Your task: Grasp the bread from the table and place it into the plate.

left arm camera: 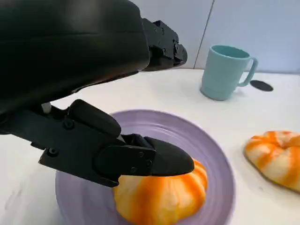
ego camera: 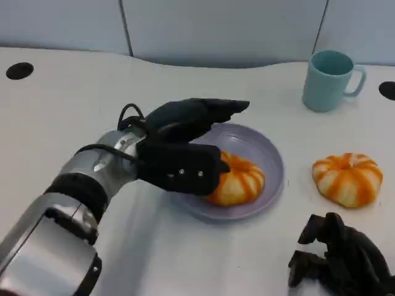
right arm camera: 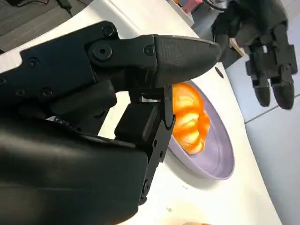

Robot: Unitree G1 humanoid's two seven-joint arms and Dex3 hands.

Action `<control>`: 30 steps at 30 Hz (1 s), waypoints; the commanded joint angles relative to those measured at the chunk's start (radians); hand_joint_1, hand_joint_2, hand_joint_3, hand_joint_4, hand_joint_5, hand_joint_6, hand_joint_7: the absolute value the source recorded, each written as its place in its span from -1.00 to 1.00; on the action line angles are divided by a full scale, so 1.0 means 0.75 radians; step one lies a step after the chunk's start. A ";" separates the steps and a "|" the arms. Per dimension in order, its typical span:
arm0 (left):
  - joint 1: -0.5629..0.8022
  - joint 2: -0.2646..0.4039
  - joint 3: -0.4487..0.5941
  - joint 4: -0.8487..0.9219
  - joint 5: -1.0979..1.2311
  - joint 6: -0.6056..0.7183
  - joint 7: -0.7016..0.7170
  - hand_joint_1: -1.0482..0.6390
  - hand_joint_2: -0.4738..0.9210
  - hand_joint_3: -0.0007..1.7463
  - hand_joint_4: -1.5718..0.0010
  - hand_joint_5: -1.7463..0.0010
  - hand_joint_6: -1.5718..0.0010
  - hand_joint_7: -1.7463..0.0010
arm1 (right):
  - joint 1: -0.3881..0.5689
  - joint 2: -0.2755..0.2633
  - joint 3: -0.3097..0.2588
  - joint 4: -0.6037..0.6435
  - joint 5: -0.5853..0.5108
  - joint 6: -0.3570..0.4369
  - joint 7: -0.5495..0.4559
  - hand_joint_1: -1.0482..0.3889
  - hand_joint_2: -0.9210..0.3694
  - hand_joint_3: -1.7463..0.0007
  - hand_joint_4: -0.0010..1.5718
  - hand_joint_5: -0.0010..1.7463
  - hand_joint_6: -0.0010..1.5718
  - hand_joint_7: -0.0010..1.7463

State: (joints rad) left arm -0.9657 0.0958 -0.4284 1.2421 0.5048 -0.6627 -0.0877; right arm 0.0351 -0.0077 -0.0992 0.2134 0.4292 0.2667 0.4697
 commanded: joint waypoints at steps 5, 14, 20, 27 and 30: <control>0.252 -0.052 0.439 -0.117 -0.627 -0.058 -0.504 -0.62 1.00 -0.63 0.71 0.84 0.82 0.93 | 0.006 -0.018 -0.013 0.036 -0.010 0.007 -0.005 -0.21 -1.00 0.50 0.59 0.28 0.50 0.12; 0.510 -0.175 0.706 -0.419 -1.079 0.169 -0.778 -0.53 1.00 -0.71 0.34 0.63 0.54 0.85 | -0.002 -0.016 -0.019 0.038 -0.008 0.019 -0.021 -0.22 -1.00 0.52 0.59 0.29 0.50 0.12; 0.747 -0.215 0.770 -0.802 -1.271 0.532 -0.746 -0.39 1.00 -0.77 0.34 0.07 0.28 0.93 | -0.012 -0.015 -0.012 0.049 -0.016 0.006 -0.015 -0.21 -1.00 0.52 0.61 0.28 0.51 0.11; 1.001 -0.246 0.819 -1.176 -1.378 0.845 -0.578 -0.18 1.00 -0.66 0.13 -0.32 -0.06 0.58 | 0.001 -0.009 -0.011 0.019 -0.010 0.031 -0.042 -0.21 -1.00 0.52 0.62 0.28 0.51 0.13; 1.085 -0.244 0.811 -1.286 -1.375 0.911 -0.533 -0.14 1.00 -0.62 0.18 -0.53 0.21 0.05 | 0.003 -0.016 -0.007 0.022 -0.014 0.017 -0.029 -0.20 -1.00 0.52 0.62 0.27 0.51 0.13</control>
State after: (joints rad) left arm -0.1965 -0.0958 0.1758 0.3405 -0.5238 -0.0100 -0.5175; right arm 0.0207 -0.0074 -0.0998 0.2211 0.4260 0.2738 0.4509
